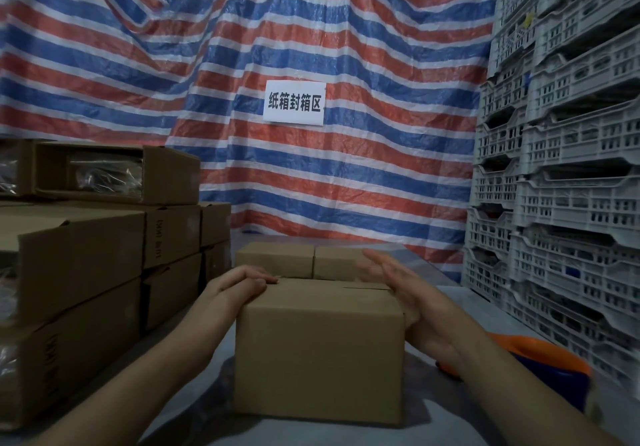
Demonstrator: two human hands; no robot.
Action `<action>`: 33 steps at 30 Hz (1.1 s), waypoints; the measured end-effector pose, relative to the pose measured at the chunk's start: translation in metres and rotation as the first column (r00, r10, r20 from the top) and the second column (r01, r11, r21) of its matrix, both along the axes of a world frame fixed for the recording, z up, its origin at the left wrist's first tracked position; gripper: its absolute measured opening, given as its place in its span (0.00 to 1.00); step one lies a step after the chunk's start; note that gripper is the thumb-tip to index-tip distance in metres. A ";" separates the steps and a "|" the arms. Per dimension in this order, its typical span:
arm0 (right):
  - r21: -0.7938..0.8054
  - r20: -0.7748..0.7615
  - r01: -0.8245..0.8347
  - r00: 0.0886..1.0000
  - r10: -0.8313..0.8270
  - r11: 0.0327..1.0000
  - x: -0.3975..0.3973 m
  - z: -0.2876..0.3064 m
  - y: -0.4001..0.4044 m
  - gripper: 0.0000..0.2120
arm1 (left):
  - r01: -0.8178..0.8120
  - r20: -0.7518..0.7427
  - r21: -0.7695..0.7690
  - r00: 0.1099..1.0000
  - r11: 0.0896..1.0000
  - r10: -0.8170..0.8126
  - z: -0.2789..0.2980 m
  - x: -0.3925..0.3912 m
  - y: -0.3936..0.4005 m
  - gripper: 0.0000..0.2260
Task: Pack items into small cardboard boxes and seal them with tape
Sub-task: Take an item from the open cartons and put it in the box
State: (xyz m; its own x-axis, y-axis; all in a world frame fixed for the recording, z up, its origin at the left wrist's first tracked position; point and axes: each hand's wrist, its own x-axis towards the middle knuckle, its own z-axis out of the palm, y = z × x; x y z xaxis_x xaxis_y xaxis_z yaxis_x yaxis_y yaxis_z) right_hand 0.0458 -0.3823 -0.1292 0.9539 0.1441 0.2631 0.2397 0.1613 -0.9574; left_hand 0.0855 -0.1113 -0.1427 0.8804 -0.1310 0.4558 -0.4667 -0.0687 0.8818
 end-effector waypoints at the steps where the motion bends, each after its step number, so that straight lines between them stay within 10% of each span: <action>1: 0.000 0.038 0.006 0.999 -0.006 1.000 -0.001 0.003 0.001 0.24 | 0.000 0.005 -0.004 1.000 1.000 0.000 0.000 0.000 -0.001 0.12; 10: -0.446 0.305 0.287 0.939 -0.158 0.848 -0.004 0.009 0.005 0.10 | -0.059 0.012 0.125 0.998 0.990 0.058 0.010 -0.006 -0.003 0.13; 16: -0.494 0.306 0.287 0.941 -0.144 0.821 -0.003 0.011 0.005 0.10 | -0.395 0.421 0.612 0.896 0.685 0.141 0.048 -0.030 -0.026 0.08; 23: -0.473 0.249 0.256 0.957 -0.151 0.843 -0.006 0.008 0.005 0.10 | -0.297 0.369 0.867 0.922 0.400 -0.117 0.034 -0.044 -0.052 0.22; 28: -0.496 0.239 0.301 0.949 -0.204 0.815 -0.016 0.013 0.002 0.11 | -0.279 0.343 0.875 0.934 0.397 -0.099 0.032 -0.045 -0.053 0.24; 31: -0.448 0.425 0.621 0.781 -0.458 0.643 -0.027 0.019 -0.022 0.09 | -0.237 0.298 0.879 0.951 0.415 -0.088 0.033 -0.043 -0.052 0.24; 33: -0.577 0.551 0.736 0.671 -0.496 0.355 -0.041 0.018 -0.048 0.12 | -0.219 0.277 0.884 0.957 0.414 -0.085 0.035 -0.042 -0.052 0.25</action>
